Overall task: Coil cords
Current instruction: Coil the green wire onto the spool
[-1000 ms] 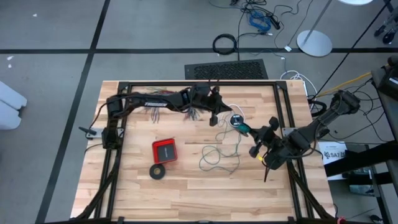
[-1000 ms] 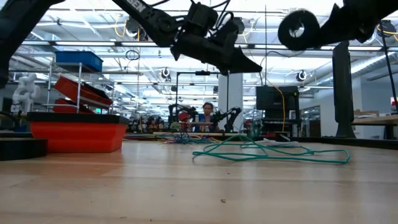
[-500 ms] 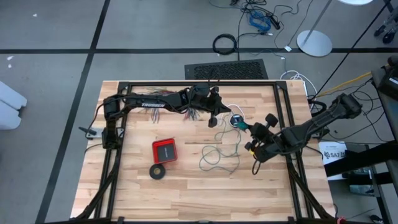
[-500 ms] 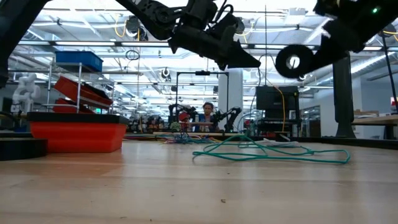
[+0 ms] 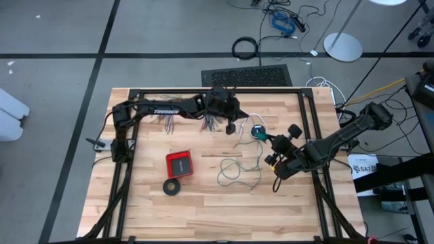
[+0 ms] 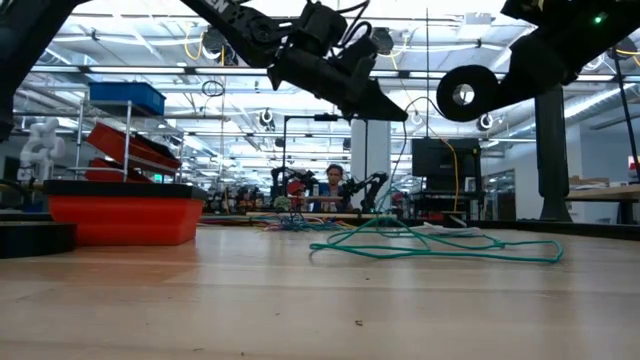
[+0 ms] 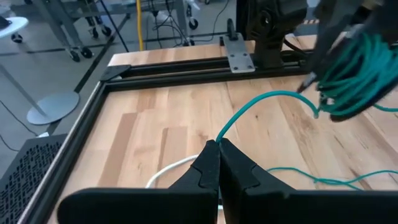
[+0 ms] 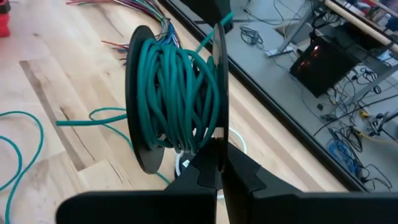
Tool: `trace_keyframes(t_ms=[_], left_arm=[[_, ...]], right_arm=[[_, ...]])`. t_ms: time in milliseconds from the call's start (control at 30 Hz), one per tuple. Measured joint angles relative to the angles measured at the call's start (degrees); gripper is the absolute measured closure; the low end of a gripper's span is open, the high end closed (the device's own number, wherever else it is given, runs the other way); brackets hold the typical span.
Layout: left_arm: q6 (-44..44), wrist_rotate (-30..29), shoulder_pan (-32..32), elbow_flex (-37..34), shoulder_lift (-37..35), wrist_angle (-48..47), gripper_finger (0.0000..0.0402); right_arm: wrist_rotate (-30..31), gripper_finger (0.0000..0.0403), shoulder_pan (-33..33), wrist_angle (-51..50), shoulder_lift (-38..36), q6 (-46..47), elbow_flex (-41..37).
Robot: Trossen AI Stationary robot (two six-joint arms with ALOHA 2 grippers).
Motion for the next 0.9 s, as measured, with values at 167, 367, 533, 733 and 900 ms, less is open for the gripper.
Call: trace_keyframes(t_ms=[167, 367, 533, 733, 900], left_arm=[[-0.01, -0.01, 0.39, 0.0, 0.0, 0.53, 0.0402], [-0.12, 0.17, 0.39, -0.01, 0.0, 0.66, 0.0402], [-0.32, 0.59, 0.25, 0.01, 0.0, 0.57, 0.0402], [-2.85, 2.42, -0.94, 0.01, 0.0, 1.06, 0.0402], [-3.63, 3.44, -2.79, 0.07, 0.02, 1.73, 0.0402]], right_arm=[[-0.88, 0.0403, -0.1, 3.34, 0.0, -6.44, 0.0], [-5.69, 0.0403, -2.96, 3.77, 0.0, -10.24, 0.0], [-6.03, 0.0403, -5.63, 3.03, 0.0, -11.8, 0.0], [-5.11, 0.0403, -10.43, 1.88, 0.0, -13.25, 0.0], [-2.24, 0.0403, -13.86, 3.13, 0.0, -15.11, 0.0]])
